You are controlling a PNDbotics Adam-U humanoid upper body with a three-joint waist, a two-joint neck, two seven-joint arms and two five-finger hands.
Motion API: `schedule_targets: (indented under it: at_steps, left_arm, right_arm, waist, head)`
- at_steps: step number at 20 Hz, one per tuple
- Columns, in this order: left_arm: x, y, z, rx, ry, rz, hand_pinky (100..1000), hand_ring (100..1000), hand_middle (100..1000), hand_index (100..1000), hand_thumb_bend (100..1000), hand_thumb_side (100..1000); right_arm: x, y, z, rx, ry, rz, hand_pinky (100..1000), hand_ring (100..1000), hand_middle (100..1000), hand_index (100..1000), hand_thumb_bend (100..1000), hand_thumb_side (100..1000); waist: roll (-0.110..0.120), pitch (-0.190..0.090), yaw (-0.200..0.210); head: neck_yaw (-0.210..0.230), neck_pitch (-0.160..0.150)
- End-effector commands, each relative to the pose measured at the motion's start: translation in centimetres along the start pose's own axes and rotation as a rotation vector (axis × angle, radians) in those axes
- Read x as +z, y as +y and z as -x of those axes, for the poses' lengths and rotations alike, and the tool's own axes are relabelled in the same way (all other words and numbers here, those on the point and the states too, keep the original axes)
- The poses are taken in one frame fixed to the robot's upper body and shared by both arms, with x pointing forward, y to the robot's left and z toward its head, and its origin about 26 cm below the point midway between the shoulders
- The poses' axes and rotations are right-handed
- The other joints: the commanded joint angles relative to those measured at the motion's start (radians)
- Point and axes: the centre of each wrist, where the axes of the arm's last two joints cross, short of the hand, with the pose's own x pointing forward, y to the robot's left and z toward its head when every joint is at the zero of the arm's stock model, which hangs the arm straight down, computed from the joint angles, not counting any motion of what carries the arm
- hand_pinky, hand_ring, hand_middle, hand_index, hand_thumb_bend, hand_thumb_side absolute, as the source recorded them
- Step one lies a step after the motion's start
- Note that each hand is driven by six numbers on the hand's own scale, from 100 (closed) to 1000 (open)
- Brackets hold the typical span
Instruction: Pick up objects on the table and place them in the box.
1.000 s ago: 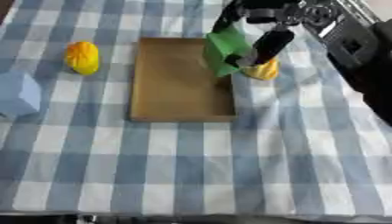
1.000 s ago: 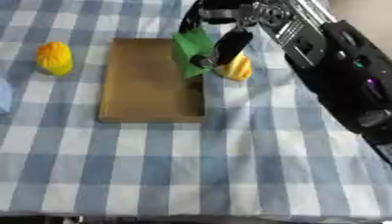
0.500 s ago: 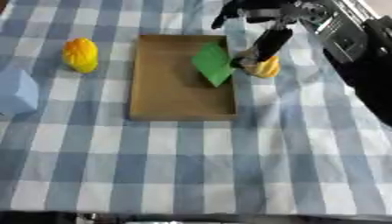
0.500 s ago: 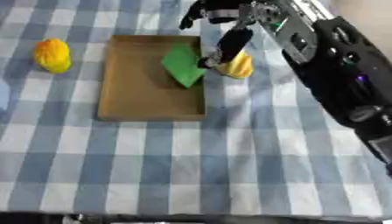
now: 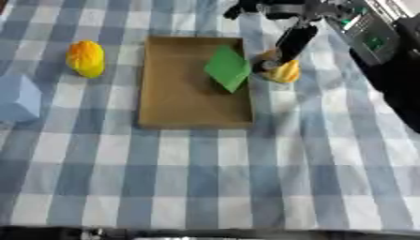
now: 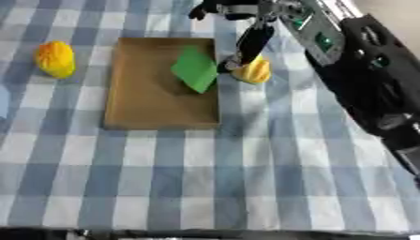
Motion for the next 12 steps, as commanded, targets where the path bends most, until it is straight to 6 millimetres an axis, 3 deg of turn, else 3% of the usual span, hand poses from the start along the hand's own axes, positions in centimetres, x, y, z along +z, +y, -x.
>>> schedule_targets:
  at_steps: [1,5,12]
  left_arm:
    - [-0.4,0.3,-0.8,-0.013,-0.029,-0.001,829,879,822,917,601,878]
    - [-0.3,0.6,-0.7,-0.023,-0.027,-0.007,828,879,822,916,601,878]
    - [-0.3,0.7,-0.7,-0.029,-0.026,-0.007,828,880,821,916,598,880]
  right_arm:
    - [1.7,-2.3,0.0,0.024,0.021,0.098,888,907,811,960,416,368]
    - [3.4,-2.1,0.9,0.021,0.106,0.143,878,896,794,945,373,405]
    - [4.7,0.6,3.6,-0.049,0.241,0.100,874,892,788,928,370,423]
  waist:
    - [0.005,-0.028,-0.005]
    - [0.005,-0.030,-0.011]
    - [0.011,-0.023,-0.014]
  head:
    - [0.002,-0.005]
    - [0.007,-0.007]
    - [0.006,-0.022]
